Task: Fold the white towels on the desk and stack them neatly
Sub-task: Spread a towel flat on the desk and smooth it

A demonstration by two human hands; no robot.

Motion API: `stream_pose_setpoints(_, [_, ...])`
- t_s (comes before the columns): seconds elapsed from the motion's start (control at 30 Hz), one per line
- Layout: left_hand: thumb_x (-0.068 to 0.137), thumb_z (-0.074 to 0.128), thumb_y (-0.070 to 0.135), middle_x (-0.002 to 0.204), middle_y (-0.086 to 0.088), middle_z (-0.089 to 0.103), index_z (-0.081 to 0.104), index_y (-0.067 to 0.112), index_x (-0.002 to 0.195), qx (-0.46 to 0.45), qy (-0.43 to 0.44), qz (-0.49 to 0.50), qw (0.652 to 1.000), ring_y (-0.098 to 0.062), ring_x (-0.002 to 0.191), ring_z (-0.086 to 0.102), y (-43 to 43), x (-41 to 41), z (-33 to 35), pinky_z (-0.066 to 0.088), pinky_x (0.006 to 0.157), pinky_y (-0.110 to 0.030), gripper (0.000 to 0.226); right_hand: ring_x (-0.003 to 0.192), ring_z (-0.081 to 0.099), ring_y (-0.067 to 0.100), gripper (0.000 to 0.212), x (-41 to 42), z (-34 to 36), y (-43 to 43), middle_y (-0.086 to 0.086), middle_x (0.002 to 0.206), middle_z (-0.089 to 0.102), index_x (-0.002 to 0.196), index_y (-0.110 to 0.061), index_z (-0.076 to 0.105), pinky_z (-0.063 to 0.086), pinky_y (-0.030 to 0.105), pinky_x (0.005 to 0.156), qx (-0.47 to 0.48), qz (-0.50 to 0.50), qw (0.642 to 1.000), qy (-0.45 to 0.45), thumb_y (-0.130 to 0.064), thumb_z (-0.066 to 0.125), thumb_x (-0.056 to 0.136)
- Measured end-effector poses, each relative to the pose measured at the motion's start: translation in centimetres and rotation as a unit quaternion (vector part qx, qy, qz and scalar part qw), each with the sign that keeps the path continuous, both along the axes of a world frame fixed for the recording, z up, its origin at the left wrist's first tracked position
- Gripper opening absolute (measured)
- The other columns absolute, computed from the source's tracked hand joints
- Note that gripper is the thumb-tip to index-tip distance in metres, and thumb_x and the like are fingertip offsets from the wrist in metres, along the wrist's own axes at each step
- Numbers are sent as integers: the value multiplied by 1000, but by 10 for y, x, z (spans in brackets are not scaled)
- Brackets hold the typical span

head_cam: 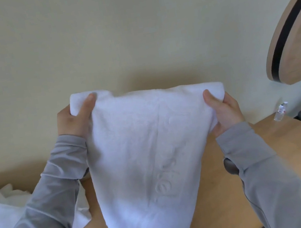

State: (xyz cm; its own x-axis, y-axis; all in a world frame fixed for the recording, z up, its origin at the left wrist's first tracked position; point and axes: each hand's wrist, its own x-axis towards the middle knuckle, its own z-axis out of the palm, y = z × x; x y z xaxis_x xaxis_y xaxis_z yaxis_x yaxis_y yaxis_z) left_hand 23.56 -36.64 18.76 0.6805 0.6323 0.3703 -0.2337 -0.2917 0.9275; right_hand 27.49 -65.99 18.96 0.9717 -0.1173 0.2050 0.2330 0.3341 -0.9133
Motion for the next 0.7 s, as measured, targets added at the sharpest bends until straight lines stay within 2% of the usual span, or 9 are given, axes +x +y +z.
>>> stream_pose_setpoints(0.17, [79, 68, 44, 71, 1, 58, 58, 13, 70, 25, 147, -55, 987, -15, 64, 52, -9, 68, -42, 40, 62, -27, 34, 69, 68, 11, 8, 46, -62, -10, -6, 74, 72, 84, -19, 64, 58, 28, 64, 14, -21, 996, 82, -12, 63, 87])
stream_pose_setpoints(0.23, [71, 72, 52, 85, -8, 61, 62, 9, 80, 29, 207, -88, 974, -23, 79, 55, -23, 103, -69, 43, 73, -32, 45, 75, 68, 13, 7, 61, -94, -20, -4, 82, 71, 88, -20, 63, 56, 29, 66, 8, -46, 992, 117, -14, 63, 87])
stream_pose_setpoints(0.27, [68, 69, 58, 97, -12, 62, 64, 6, 94, 30, 245, -104, 963, -26, 91, 57, -32, 120, -84, 46, 84, -35, 58, 80, 67, 16, 7, 69, -110, -26, -1, 88, 70, 90, -21, 63, 55, 31, 69, 6, -59, 989, 132, -15, 64, 87])
stream_pose_setpoints(0.33, [75, 61, 62, 131, -15, 52, 48, 6, 131, 58, 332, -131, 932, -32, 120, 48, -50, 149, -117, 37, 104, -38, 81, 87, 65, 19, 8, 85, -143, -39, 1, 97, 67, 92, -24, 62, 53, 37, 76, 0, -82, 982, 171, -18, 64, 87])
stream_pose_setpoints(0.4, [84, 56, 54, 145, -16, 35, 28, 6, 144, 93, 371, -136, 914, -33, 131, 37, -66, 168, -151, 29, 110, -39, 82, 89, 63, 22, 13, 101, -175, -54, -1, 97, 64, 95, -27, 59, 52, 43, 82, -13, -92, 971, 220, -21, 65, 87])
stream_pose_setpoints(0.47, [85, 58, 49, 147, -16, 28, 20, 8, 147, 84, 391, -123, 908, -33, 133, 32, -79, 170, -185, 27, 111, -43, 83, 98, 60, 28, 23, 116, -209, -67, 3, 105, 63, 107, -24, 57, 48, 49, 91, -38, -93, 956, 277, -23, 66, 86])
stream_pose_setpoints(0.53, [85, 60, 45, 147, -14, 29, 26, 12, 146, 57, 400, -101, 909, -32, 134, 31, -91, 153, -220, 27, 111, -43, 77, 109, 56, 33, 46, 128, -241, -78, 11, 122, 60, 127, -14, 51, 45, 51, 97, -94, -88, 936, 329, -25, 67, 85])
stream_pose_setpoints(0.6, [86, 61, 38, 143, -14, 34, 36, 11, 140, 52, 410, -69, 908, -30, 132, 32, -106, 123, -257, 28, 110, -42, 65, 107, 56, 34, 52, 138, -268, -92, 15, 126, 57, 132, -10, 46, 46, 47, 94, -119, -80, 921, 361, -23, 66, 85])
stream_pose_setpoints(0.7, [87, 62, 30, 141, -12, 38, 42, 12, 136, 34, 450, 16, 892, -31, 129, 36, -135, 71, -307, 32, 106, -45, 56, 100, 56, 33, 53, 155, -298, -121, 16, 125, 57, 131, -11, 47, 48, 44, 87, -81, -55, 907, 410, -17, 69, 83])
